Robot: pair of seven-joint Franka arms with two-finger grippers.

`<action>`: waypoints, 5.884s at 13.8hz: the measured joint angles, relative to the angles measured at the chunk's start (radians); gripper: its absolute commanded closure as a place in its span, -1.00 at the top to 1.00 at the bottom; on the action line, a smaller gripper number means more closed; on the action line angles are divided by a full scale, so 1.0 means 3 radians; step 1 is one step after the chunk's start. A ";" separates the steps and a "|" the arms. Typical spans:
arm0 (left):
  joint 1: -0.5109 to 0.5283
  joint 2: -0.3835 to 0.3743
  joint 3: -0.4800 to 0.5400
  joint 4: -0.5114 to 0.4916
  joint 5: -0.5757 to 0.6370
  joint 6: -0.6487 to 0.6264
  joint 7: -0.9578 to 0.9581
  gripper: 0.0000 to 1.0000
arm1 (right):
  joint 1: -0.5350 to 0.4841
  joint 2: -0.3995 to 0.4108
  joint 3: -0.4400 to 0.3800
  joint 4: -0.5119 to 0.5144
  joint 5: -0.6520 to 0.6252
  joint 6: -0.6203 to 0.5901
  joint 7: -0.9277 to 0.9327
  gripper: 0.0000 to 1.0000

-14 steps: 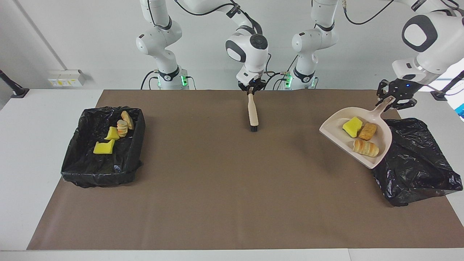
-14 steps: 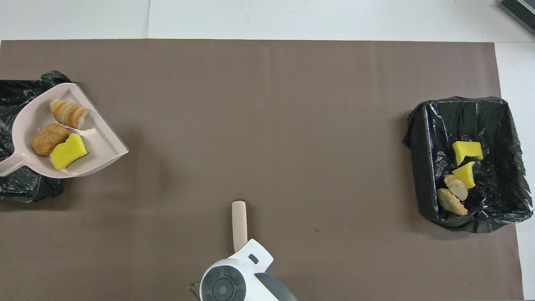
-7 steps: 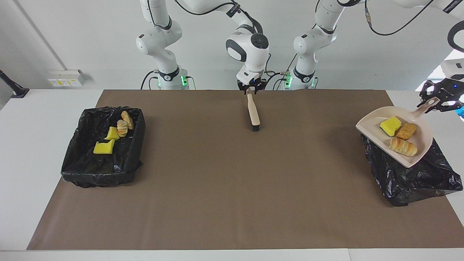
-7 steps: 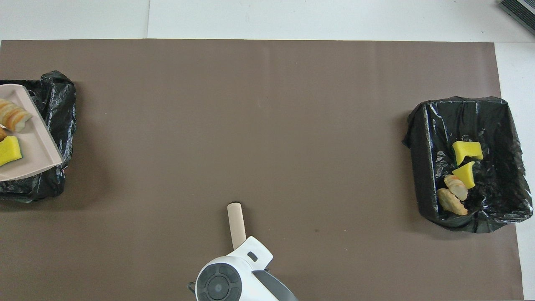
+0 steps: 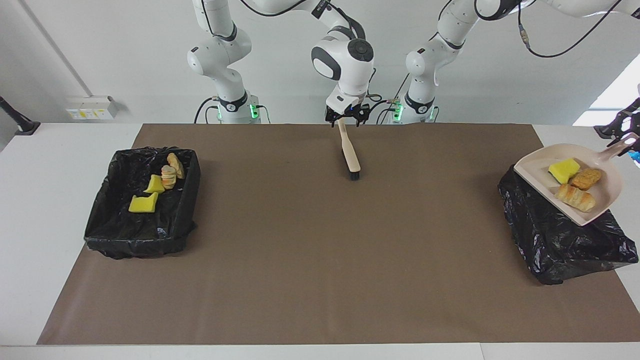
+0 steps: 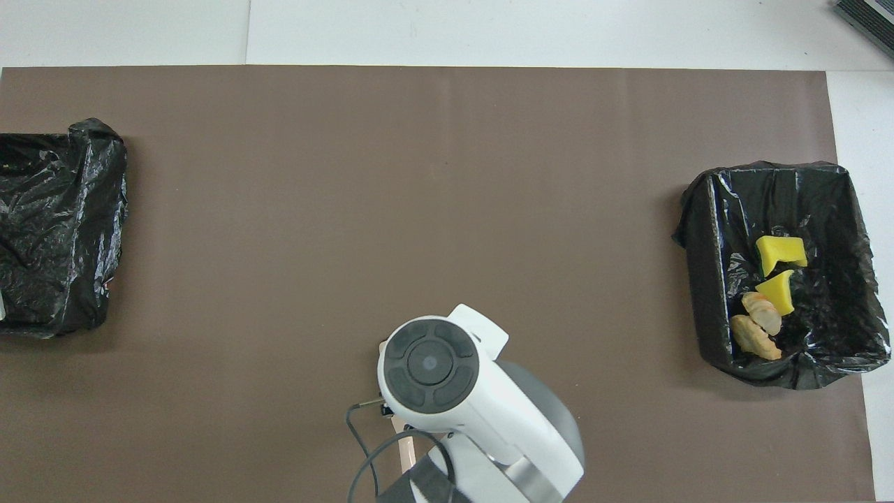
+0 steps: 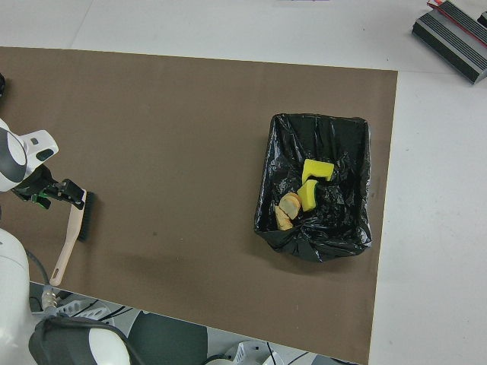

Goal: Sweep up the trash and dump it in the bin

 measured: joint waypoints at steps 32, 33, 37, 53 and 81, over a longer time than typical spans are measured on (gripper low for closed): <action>-0.0625 -0.0265 -0.0048 0.0026 -0.0352 -0.0574 -0.1763 -1.00 | -0.1862 -0.0447 -0.0778 0.0521 -0.0428 -0.0355 -0.1927 1.00; -0.0658 -0.0285 -0.0050 0.0007 -0.0474 -0.0709 -0.2019 -1.00 | -0.1860 -0.0447 -0.0777 0.0520 -0.0423 -0.0355 -0.1927 1.00; -0.0997 -0.0434 -0.0071 -0.0260 -0.0834 -0.0947 -0.3161 -1.00 | -0.1833 -0.0447 -0.0768 0.0520 -0.0412 -0.0355 -0.1926 1.00; -0.2694 -0.0719 -0.0093 -0.1162 -0.1688 0.0085 -0.6022 -1.00 | -0.1832 -0.0447 -0.0768 0.0519 -0.0411 -0.0355 -0.1926 1.00; -0.3367 -0.0526 -0.0092 -0.1748 -0.1799 0.1022 -0.6592 -1.00 | -0.1832 -0.0447 -0.0768 0.0519 -0.0411 -0.0355 -0.1926 1.00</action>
